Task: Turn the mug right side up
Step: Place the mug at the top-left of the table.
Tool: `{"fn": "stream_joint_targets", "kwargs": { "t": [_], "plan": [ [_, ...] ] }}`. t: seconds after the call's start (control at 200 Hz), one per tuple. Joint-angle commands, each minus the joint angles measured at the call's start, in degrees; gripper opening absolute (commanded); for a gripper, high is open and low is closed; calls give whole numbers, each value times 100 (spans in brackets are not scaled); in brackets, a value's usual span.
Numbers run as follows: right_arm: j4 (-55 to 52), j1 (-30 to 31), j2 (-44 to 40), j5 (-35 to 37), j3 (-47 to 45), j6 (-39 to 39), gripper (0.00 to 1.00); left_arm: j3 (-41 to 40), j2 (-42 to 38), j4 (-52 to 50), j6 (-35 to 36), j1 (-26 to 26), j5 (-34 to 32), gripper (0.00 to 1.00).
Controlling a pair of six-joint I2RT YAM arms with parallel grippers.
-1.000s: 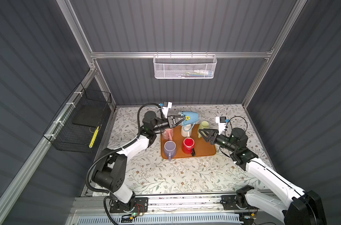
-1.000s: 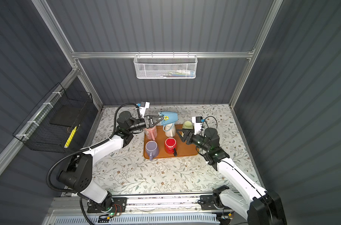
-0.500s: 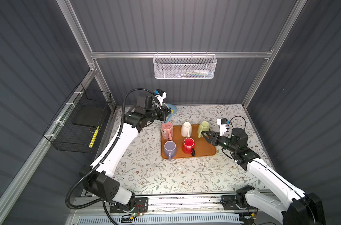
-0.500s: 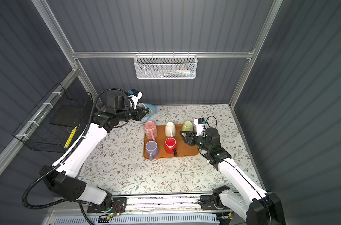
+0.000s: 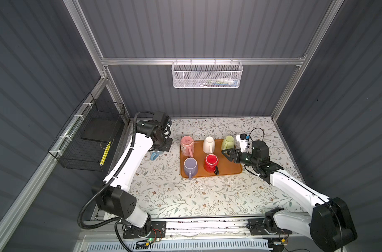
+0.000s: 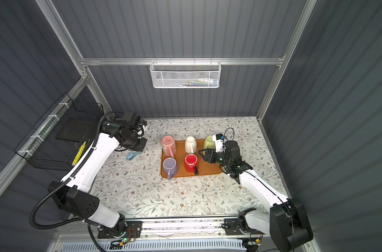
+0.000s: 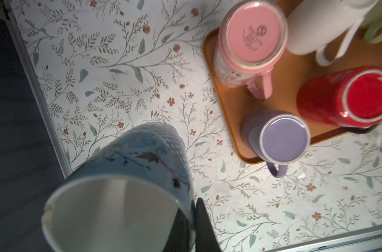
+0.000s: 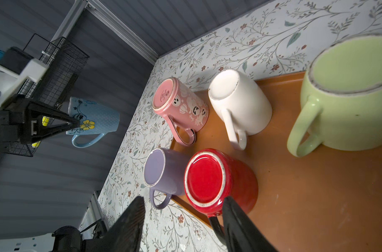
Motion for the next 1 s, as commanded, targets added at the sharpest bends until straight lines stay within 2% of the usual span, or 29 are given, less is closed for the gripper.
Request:
{"fn": "stream_joint_targets", "kwargs": {
  "t": [0.0, 0.345, 0.595, 0.755, 0.996],
  "plan": [
    [141, -25, 33, -174, 88, -29, 59, -185, 339, -180, 344, 76, -111, 0],
    [-293, -28, -273, 225, -16, -409, 59, 62, 1377, 264, 571, 562, 68, 0],
    [-584, -25, -407, 547, -107, -518, 59, 94, 1808, 688, 727, 775, 479, 0],
    [-541, -24, -415, 537, -153, -426, 59, 460, 2168, 760, 914, 932, 594, 0],
    [-576, -19, -325, 458, -48, -395, 59, 1455, 2858, 720, 1108, 1112, 704, 0]
  ]
}}
